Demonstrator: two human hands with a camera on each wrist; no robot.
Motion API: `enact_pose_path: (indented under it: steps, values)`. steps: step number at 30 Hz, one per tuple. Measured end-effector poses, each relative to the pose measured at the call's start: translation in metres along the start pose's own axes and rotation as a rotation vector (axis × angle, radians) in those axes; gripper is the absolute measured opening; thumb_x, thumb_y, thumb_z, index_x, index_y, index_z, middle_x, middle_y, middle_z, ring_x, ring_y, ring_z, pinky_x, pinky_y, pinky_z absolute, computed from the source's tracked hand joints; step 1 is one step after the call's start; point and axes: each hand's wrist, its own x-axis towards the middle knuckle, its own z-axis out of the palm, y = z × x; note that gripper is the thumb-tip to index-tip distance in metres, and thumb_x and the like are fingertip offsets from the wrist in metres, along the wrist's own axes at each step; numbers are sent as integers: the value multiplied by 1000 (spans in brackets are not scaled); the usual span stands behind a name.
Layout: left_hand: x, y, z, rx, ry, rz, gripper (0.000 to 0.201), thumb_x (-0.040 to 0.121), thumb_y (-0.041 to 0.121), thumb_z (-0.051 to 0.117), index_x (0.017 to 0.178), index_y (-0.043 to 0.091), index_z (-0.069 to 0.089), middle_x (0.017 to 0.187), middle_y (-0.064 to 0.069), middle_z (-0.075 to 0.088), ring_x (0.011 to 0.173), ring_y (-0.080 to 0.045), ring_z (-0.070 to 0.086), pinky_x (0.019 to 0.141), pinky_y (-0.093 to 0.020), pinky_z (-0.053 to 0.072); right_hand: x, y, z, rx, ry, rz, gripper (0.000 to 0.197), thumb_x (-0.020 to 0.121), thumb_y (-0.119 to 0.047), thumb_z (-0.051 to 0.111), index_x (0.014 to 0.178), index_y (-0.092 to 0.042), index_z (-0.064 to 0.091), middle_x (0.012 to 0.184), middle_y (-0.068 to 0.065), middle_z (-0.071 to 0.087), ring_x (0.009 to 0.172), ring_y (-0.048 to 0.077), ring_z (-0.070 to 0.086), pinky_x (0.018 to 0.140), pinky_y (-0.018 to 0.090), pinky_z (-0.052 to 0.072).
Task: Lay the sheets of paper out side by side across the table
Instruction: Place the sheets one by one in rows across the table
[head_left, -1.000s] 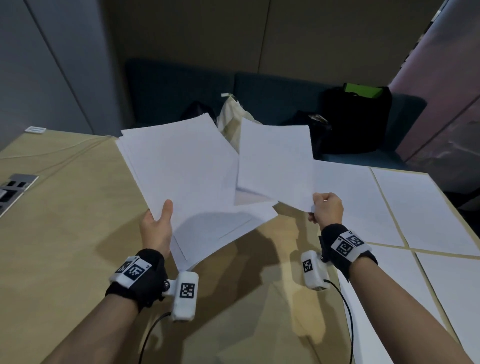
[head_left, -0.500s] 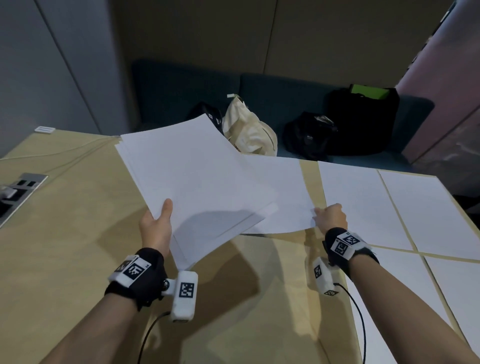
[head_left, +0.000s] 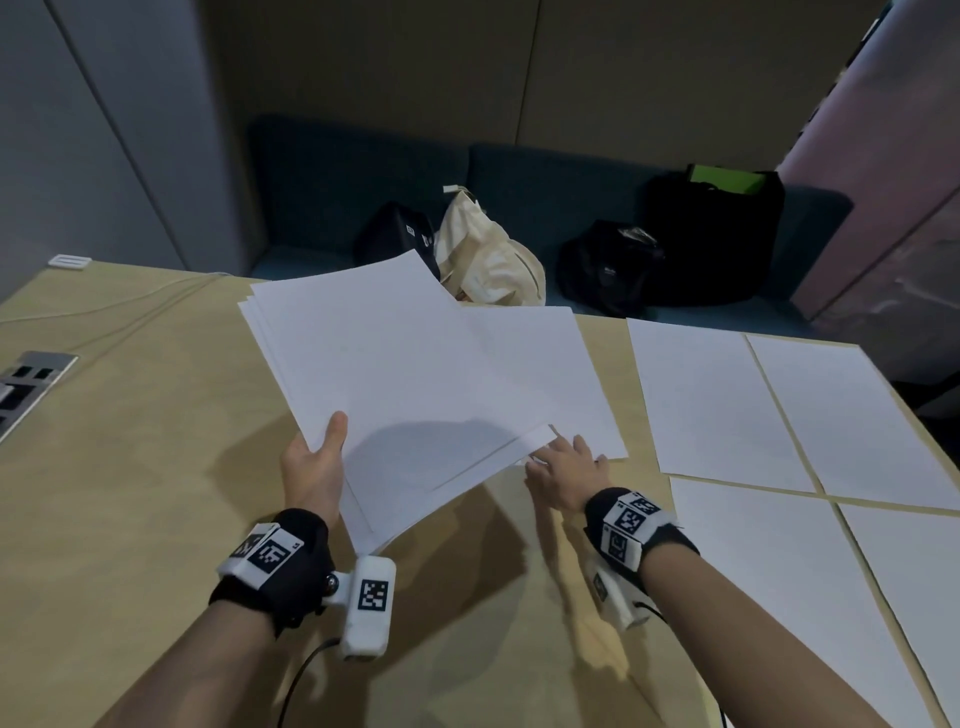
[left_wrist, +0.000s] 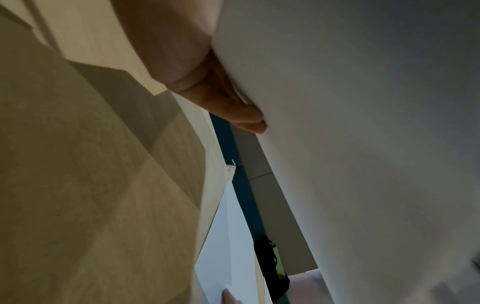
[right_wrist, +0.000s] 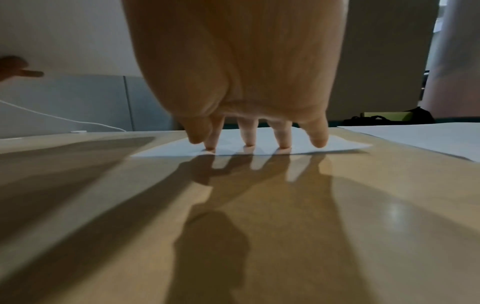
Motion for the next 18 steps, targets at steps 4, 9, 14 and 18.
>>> enact_pose_path:
  steps: [4, 9, 14, 18]
  values:
    - [-3, -2, 0, 9, -5, 14, 35, 93, 23, 55, 119, 0, 60, 115, -9, 64, 108, -26, 59, 95, -36, 45, 0, 10, 2, 59, 13, 52, 38, 99, -38, 26, 133, -32, 42, 159, -4, 10, 145, 34, 10, 114, 61, 12]
    - [-5, -3, 0, 7, -10, 25, 36, 94, 21, 54, 122, -1, 58, 118, -10, 63, 107, -23, 58, 91, -32, 42, 1, 17, 6, 106, 39, 78, 39, 99, -39, 26, 132, -28, 44, 155, -4, 16, 142, 35, 14, 113, 60, 16]
    - [-5, -3, -1, 5, -8, 24, 34, 94, 20, 55, 121, -1, 58, 117, -9, 63, 106, -21, 57, 89, -30, 40, 6, 15, 11, 141, 80, 136, 40, 98, -40, 25, 134, -32, 42, 154, -3, 20, 143, 33, 13, 111, 59, 19]
    - [-4, -5, -2, 5, 2, 23, 34, 93, 20, 55, 120, -2, 58, 118, -10, 63, 107, -23, 57, 90, -30, 40, 8, 16, 10, 156, 78, 150, 41, 98, -38, 26, 137, -37, 37, 152, -1, 22, 142, 33, 16, 111, 60, 20]
